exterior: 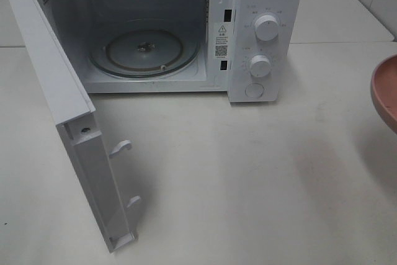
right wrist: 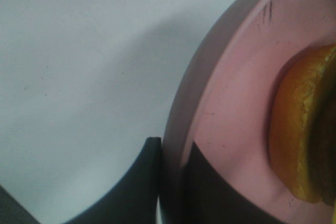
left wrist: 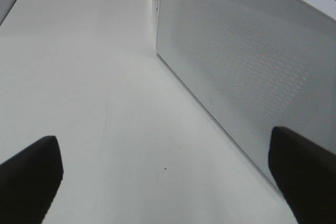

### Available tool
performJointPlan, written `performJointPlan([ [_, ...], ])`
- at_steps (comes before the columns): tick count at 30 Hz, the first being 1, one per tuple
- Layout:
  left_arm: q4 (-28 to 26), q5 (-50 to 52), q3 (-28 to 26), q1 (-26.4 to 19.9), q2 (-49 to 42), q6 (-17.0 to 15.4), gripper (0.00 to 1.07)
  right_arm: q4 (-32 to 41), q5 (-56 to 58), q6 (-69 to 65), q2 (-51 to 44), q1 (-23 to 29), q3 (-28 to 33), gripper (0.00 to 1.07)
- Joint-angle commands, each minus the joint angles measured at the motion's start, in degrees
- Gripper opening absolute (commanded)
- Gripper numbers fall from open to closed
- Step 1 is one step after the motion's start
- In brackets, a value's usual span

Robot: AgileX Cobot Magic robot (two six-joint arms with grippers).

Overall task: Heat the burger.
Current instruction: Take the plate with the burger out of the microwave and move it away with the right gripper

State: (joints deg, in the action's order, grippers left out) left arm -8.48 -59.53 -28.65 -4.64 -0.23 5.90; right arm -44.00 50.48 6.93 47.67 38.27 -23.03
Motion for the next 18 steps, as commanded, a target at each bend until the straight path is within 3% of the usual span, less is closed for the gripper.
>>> performJointPlan([
  [1, -0.6, 0.1, 0.2, -0.1, -1.2, -0.2, 1.0, -5.2, 1.9, -4.1, 0.9, -0.1, -0.3, 0.0],
  [18, -0.6, 0.1, 0.2, -0.1, -1.2, -0.2, 1.0, -8.4, 7.3, -36.4, 15.6, -0.1, -2.3, 0.0],
])
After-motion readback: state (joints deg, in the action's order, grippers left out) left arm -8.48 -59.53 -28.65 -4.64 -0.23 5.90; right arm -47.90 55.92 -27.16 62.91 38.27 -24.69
